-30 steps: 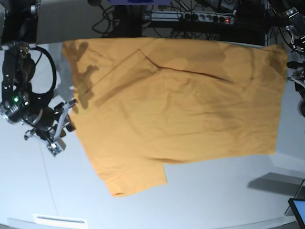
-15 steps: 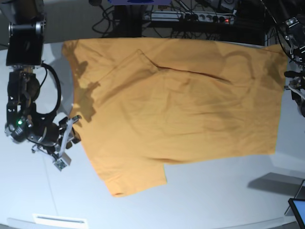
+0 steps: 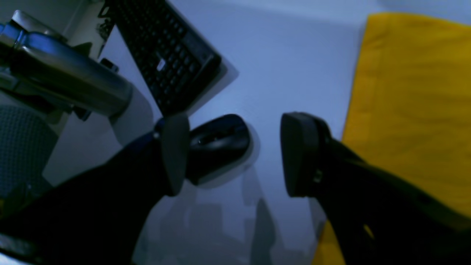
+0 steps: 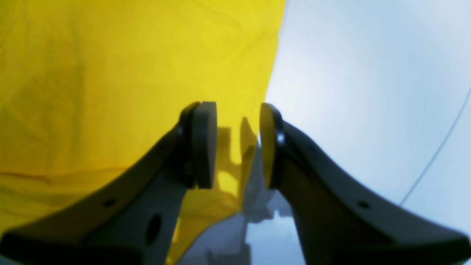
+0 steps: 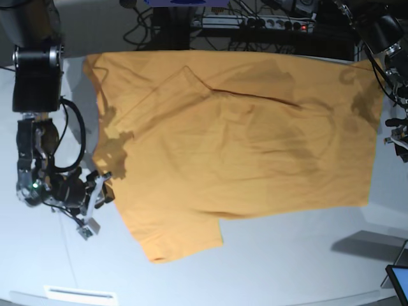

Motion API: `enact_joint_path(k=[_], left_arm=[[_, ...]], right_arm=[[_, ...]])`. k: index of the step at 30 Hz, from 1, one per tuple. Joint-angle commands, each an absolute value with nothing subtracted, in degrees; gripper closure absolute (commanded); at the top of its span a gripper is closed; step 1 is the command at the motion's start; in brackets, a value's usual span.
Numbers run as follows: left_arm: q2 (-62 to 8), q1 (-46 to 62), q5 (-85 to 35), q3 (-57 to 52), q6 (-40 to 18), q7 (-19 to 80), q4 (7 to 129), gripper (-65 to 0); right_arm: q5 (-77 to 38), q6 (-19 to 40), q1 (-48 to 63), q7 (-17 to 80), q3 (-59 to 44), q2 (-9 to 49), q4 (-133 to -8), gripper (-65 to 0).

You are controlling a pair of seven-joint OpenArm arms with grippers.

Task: Fold the T-shirt properly
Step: 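Lower the right gripper and grasp the orange shirt's side edge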

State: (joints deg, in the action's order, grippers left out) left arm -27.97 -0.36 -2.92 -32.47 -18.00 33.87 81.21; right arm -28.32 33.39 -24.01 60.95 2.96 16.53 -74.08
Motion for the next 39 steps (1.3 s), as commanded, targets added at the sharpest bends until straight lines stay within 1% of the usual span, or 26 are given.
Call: enact_joint_path(k=[1, 4, 12, 19, 26, 31, 39], left_arm=[[-29.41, -1.27, -2.59, -32.75, -17.63, 32.66, 81.71, -38.6], [-29.41, -1.19, -2.51, -32.75, -17.63, 32.66, 81.36, -38.6], [-29.76, -0.92, -2.51, -32.75, -17.63, 32.66, 81.36, -38.6], [-29.76, -1.01, -2.51, -32.57, -17.63, 32.66, 81.36, -38.6], [-31.34, -1.36, -2.42, -25.98, -17.45, 32.66, 79.78, -38.6], [-31.34, -4.97, -2.42, -25.36, -17.45, 32.66, 76.44, -38.6], [-31.43, -5.14, -2.42, -25.36, -17.45, 32.66, 76.26, -38.6]], right_arm=[[-29.32, 33.54, -26.51, 59.03, 4.35, 17.10, -74.15, -19.7], [-29.23, 33.54, -28.70, 57.01, 7.34, 17.10, -71.34, -19.6], [-29.23, 33.54, -35.21, 49.98, 14.11, 17.10, -58.77, -19.6], [-29.23, 33.54, -40.40, 46.29, 17.45, 17.10, -49.63, -19.6], [-29.23, 33.54, -44.26, 42.15, 22.29, 17.10, -40.66, -19.6], [-29.14, 33.54, -44.53, 40.84, 22.29, 17.10, -39.16, -19.6], [-29.14, 33.54, -46.90, 40.75, 22.29, 16.84, -38.20, -19.6]])
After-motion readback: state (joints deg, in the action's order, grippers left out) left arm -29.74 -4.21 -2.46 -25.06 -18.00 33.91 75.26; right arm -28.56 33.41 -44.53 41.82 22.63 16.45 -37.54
